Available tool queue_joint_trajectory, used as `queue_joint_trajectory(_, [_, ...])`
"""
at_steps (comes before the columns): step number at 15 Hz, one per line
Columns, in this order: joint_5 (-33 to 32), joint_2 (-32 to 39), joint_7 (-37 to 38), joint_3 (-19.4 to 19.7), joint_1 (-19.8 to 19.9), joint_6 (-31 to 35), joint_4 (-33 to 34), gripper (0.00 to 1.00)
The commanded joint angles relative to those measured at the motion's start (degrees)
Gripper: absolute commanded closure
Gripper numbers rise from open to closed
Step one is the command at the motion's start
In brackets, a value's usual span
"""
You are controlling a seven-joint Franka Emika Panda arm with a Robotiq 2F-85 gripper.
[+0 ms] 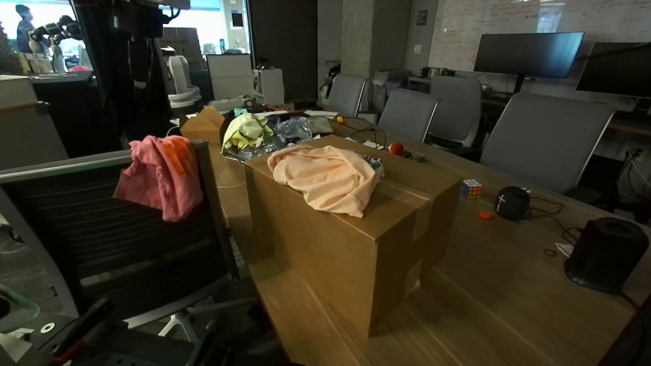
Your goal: Move the shirts to the top of the box one at a time
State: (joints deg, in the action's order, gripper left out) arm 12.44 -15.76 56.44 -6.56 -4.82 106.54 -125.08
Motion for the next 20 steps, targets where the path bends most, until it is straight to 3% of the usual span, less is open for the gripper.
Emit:
queue_joint_trajectory(1, [0.34, 1.39, -7.70, -1.74, -1.59, -3.46, 1.45, 0.00])
queue_joint_trajectory(9, [-5.36, 7.11, -23.88, -5.28, -3.47, -7.71, 5.23, 0.00])
queue_joint_trajectory(14, [-11.39, 10.48, -21.50, -6.89, -3.65, -1.11, 6.17, 0.00])
queue_joint_trajectory(20, [-10.91, 13.58, -20.18, -6.69, -4.43, 6.28, 5.68, 0.00])
